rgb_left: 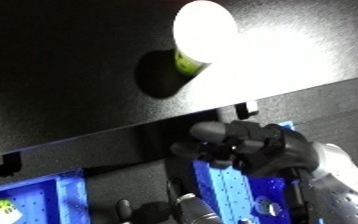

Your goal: Pick up the object and place it into the box

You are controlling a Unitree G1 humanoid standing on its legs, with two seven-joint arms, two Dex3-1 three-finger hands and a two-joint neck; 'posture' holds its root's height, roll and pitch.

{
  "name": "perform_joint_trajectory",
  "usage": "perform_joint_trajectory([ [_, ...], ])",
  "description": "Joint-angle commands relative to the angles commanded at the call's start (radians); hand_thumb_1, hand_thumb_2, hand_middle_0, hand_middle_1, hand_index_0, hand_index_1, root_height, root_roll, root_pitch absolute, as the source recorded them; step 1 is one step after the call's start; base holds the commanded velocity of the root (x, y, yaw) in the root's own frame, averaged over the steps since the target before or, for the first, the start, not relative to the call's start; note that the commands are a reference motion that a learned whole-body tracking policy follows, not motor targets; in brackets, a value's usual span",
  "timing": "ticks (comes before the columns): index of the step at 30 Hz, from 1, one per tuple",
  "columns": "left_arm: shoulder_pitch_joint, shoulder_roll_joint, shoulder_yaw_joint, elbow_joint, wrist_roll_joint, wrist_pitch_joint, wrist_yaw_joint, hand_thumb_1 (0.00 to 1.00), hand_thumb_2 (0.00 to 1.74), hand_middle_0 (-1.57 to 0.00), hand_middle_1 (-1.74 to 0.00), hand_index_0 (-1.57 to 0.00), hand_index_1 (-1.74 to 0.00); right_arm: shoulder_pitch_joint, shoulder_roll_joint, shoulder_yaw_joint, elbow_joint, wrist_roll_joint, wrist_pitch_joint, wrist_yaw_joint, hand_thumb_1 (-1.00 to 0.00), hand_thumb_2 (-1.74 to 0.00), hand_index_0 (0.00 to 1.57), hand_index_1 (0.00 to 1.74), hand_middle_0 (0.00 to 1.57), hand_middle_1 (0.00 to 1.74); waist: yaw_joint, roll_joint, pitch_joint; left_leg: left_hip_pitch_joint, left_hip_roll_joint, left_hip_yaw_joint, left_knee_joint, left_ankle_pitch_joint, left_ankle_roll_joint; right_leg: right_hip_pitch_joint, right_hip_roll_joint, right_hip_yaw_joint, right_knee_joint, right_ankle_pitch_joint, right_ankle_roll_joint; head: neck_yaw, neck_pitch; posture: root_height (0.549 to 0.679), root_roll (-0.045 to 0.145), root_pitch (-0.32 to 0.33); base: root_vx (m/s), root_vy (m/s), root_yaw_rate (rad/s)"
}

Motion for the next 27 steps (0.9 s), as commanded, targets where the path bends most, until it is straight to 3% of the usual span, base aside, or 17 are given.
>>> perform_joint_trajectory([
  [8, 0.014, -0.019, -0.002, -0.033, 0.008, 0.021, 0.007, 0.00, 0.00, 0.00, 0.00, 0.00, 0.00, -0.097, 0.018, -0.126, 0.010, -0.062, -0.279, -0.218, 0.00, 0.00, 0.00, 0.00, 0.00, 0.00, 0.000, 0.022, 0.000, -0.005, -0.009, 0.001, 0.015, -0.007, 0.0066, -0.006, 0.0006, 0.006, 0.019, -0.006, -0.0093, 0.006, 0.013, 0.645, 0.052, -0.025, 0.038, 0.032, 0.026],
  [13, 0.028, -0.030, -0.005, -0.040, 0.004, 0.029, 0.014, 0.00, 0.00, 0.00, 0.00, 0.00, 0.00, -0.114, -0.006, -0.189, 0.038, -0.228, -0.493, -0.447, 0.00, 0.00, 0.00, 0.00, 0.00, 0.00, -0.006, 0.028, 0.003, -0.006, -0.011, 0.005, 0.021, -0.009, 0.0099, -0.011, 0.0014, 0.009, 0.030, -0.008, -0.0118, -0.007, 0.037, 0.644, 0.056, -0.028, 0.047, 0.025, 0.001],
  [15, 0.031, -0.035, -0.007, -0.045, 0.002, 0.035, 0.018, 0.00, 0.00, 0.00, 0.00, 0.00, 0.00, -0.113, -0.026, -0.201, 0.053, -0.311, -0.528, -0.528, 0.00, 0.00, 0.00, 0.00, 0.00, 0.00, -0.009, 0.029, 0.006, -0.006, -0.012, 0.006, 0.025, -0.011, 0.0114, -0.011, 0.0013, 0.011, 0.033, -0.010, -0.0134, -0.009, 0.066, 0.643, 0.057, -0.031, 0.056, 0.011, -0.026],
  [18, 0.039, -0.041, -0.008, -0.060, 0.006, 0.042, 0.025, 0.00, 0.00, 0.00, 0.00, 0.00, 0.00, -0.109, -0.049, -0.196, 0.062, -0.439, -0.504, -0.652, 0.00, 0.00, 0.00, 0.00, 0.00, 0.00, -0.010, 0.029, 0.012, -0.004, -0.010, 0.006, 0.029, -0.012, 0.0150, -0.012, 0.0014, 0.013, 0.039, -0.011, -0.0160, 0.002, 0.105, 0.643, 0.058, -0.035, 0.053, -0.002, -0.021],
  [22, 0.044, -0.046, -0.012, -0.083, 0.009, 0.041, 0.034, 0.00, 0.00, 0.00, 0.00, 0.00, 0.00, -0.117, -0.071, -0.143, 0.077, -0.591, -0.409, -0.804, 0.00, 0.00, 0.00, 0.00, 0.00, 0.00, -0.007, 0.027, 0.020, -0.007, -0.010, 0.005, 0.029, -0.005, 0.0206, -0.022, 0.0053, 0.016, 0.047, -0.012, -0.0199, 0.009, 0.149, 0.641, 0.057, -0.034, 0.016, -0.009, -0.029],
  [25, 0.041, -0.049, -0.021, -0.091, 0.006, 0.035, 0.042, 0.00, 0.00, 0.00, 0.00, 0.00, 0.00, -0.134, -0.085, -0.100, 0.120, -0.625, -0.310, -0.858, 0.00, 0.00, 0.00, 0.00, 0.00, 0.00, -0.003, 0.025, 0.025, -0.014, -0.010, 0.003, 0.031, -0.002, 0.0221, -0.028, 0.0072, 0.016, 0.052, -0.012, -0.0233, 0.025, 0.169, 0.640, 0.056, -0.033, -0.005, -0.012, 0.004],
  [27, 0.035, -0.049, -0.030, -0.095, 0.005, 0.034, 0.049, 0.00, 0.00, 0.00, 0.00, 0.00, 0.00, -0.150, -0.096, -0.067, 0.161, -0.632, -0.238, -0.864, 0.00, 0.00, 0.00, 0.00, 0.00, 0.00, 0.002, 0.025, 0.029, -0.019, -0.012, 0.000, 0.032, 0.000, 0.0220, -0.031, 0.0072, 0.016, 0.053, -0.013, -0.0258, 0.034, 0.181, 0.640, 0.056, -0.032, -0.013, -0.018, 0.047],
])
